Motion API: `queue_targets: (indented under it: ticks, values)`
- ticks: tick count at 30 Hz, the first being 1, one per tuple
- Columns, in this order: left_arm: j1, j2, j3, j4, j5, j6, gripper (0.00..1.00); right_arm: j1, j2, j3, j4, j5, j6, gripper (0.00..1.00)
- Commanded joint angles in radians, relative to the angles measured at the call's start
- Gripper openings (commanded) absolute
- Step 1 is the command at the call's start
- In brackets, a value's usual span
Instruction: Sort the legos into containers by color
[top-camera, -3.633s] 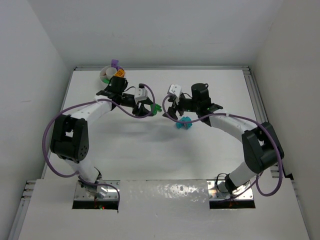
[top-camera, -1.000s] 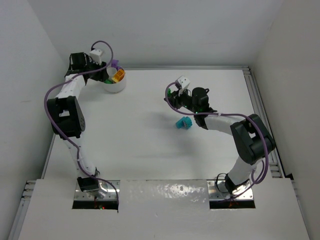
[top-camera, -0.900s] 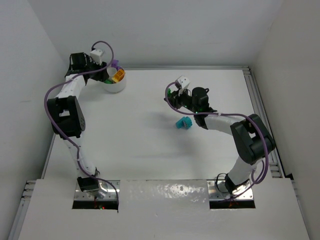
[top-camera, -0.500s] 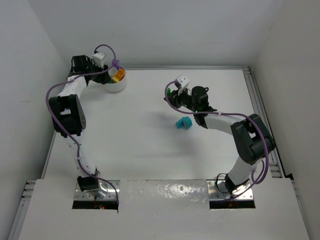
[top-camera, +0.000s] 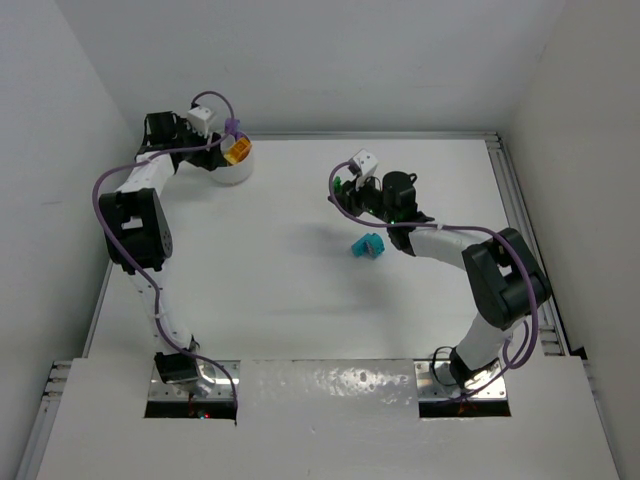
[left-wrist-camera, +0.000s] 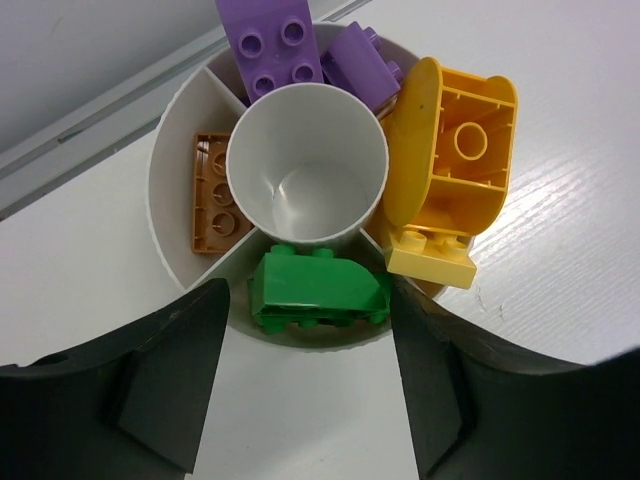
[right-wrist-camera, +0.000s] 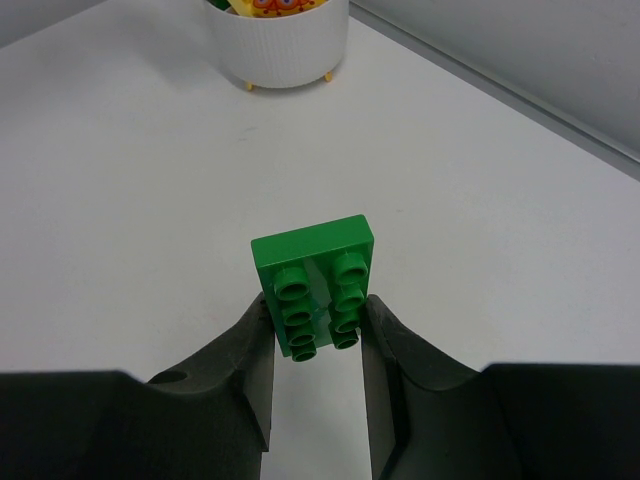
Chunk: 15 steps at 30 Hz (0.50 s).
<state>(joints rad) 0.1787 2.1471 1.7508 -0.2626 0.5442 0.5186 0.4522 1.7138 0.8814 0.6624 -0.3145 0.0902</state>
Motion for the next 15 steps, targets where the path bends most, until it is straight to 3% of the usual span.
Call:
queue_targets:
  ticks: [1,3,15]
  values:
    - [0.004,-0.010,0.010,0.048,0.019,-0.005,0.64,-0.004,-0.042,0.045,0.017,-0.015,-0.010,0.00]
    - [0.004,-0.013,0.019,0.049,0.020,-0.015,0.70,-0.004,-0.045,0.048,0.016,-0.020,-0.010,0.00]
    - [0.013,-0.049,0.070,0.059,0.046,-0.074,0.72,-0.004,-0.051,0.057,-0.006,-0.040,-0.023,0.00]
